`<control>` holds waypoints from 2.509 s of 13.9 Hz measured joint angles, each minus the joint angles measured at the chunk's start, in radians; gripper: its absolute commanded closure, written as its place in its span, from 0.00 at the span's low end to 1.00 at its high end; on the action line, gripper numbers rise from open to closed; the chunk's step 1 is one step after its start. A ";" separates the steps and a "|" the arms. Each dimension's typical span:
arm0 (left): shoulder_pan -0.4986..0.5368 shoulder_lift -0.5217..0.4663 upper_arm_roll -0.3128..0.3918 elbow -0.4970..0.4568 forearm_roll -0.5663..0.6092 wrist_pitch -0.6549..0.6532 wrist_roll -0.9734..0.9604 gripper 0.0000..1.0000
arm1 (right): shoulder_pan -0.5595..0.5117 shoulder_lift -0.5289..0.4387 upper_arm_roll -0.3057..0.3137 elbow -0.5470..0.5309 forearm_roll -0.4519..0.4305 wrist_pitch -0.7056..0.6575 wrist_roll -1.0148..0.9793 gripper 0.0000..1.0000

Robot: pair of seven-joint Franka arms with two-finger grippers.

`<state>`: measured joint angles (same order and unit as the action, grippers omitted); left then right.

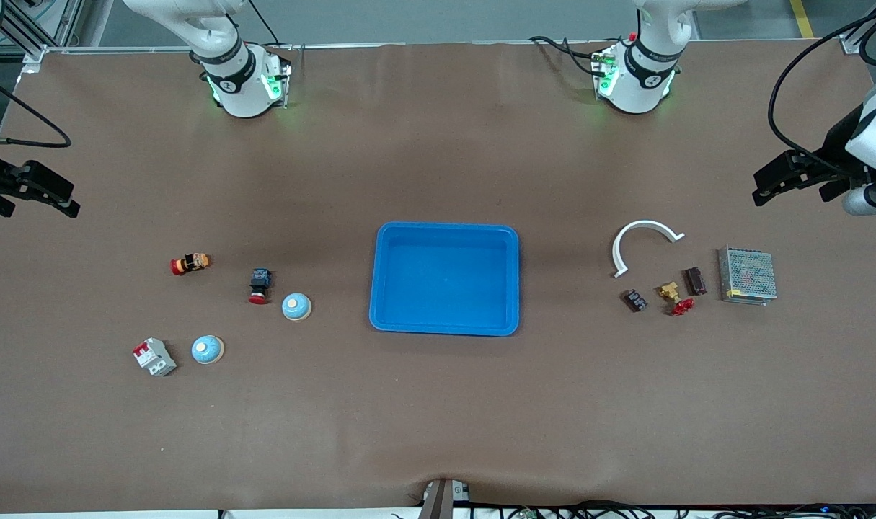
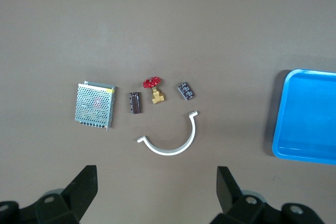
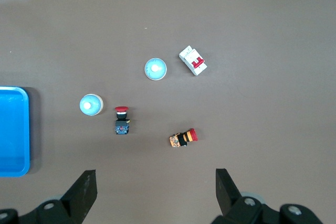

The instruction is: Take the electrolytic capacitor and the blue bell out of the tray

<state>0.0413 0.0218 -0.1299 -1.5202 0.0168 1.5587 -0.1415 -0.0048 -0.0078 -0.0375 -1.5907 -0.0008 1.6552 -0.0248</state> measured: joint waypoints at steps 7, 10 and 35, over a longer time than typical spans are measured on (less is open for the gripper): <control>-0.001 0.000 -0.007 0.004 0.031 -0.010 0.000 0.00 | 0.000 0.000 -0.004 0.000 0.000 0.000 0.000 0.00; -0.001 0.000 -0.007 0.011 0.031 -0.011 0.000 0.00 | 0.000 0.000 -0.004 0.001 0.000 0.000 0.000 0.00; -0.006 -0.024 -0.013 0.003 0.010 -0.038 0.001 0.00 | 0.008 -0.002 -0.004 0.001 0.000 0.003 0.000 0.00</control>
<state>0.0356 -0.0019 -0.1430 -1.5170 0.0270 1.5203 -0.1406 0.0029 -0.0098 -0.0411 -1.5895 -0.0009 1.6578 -0.0252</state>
